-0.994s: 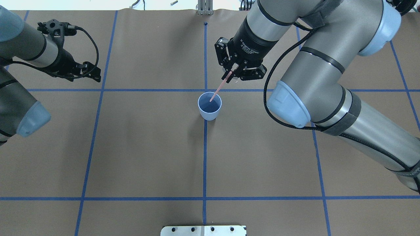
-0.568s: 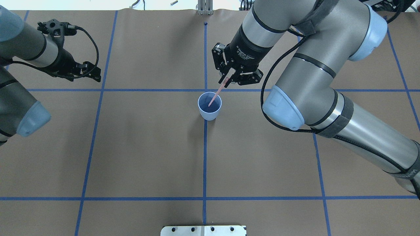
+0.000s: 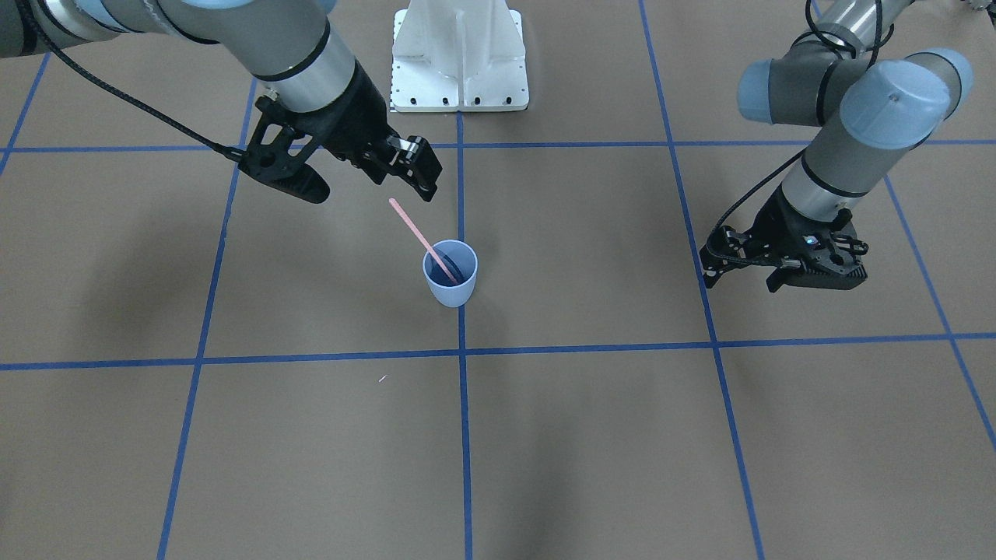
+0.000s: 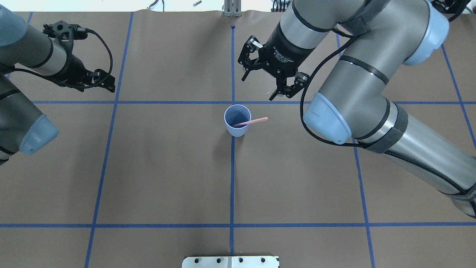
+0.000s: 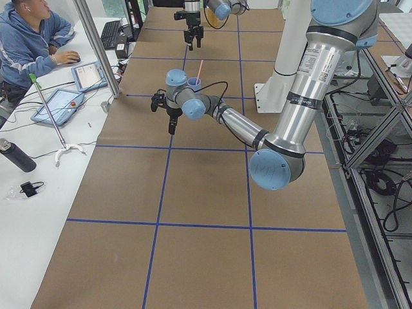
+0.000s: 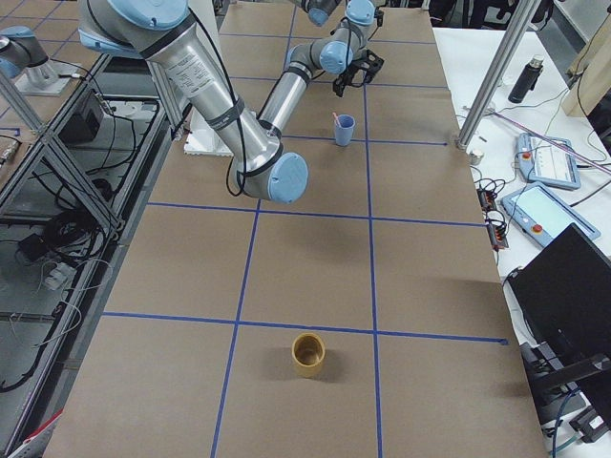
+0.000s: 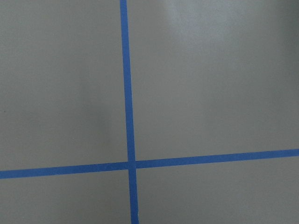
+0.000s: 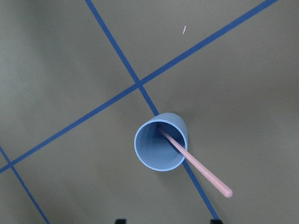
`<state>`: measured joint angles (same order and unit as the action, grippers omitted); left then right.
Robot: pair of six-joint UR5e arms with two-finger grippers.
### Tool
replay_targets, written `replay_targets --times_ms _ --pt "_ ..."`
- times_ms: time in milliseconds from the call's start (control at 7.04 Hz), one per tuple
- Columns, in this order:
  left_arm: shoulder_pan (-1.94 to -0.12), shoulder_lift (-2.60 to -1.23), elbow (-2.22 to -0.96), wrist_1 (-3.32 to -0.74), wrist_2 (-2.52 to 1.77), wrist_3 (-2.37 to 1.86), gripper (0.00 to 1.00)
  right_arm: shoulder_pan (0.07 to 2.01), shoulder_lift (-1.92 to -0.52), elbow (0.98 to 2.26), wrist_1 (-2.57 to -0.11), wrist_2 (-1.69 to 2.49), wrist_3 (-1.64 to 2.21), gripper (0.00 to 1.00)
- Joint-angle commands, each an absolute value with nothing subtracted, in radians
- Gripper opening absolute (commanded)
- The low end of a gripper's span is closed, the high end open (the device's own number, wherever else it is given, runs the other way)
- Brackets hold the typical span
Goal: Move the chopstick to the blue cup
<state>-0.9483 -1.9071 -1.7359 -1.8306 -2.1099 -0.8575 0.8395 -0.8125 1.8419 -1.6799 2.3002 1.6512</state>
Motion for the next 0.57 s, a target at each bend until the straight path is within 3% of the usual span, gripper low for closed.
replay_targets --times_ms 0,426 --pt "-0.969 -1.904 -1.740 -1.830 -2.114 -0.854 0.98 0.978 -0.966 1.978 -1.681 2.324 1.620 1.00" --pt "-1.099 -1.861 -1.733 -1.810 -2.179 -0.625 0.98 1.113 -1.189 1.964 -1.680 2.323 1.145 1.00"
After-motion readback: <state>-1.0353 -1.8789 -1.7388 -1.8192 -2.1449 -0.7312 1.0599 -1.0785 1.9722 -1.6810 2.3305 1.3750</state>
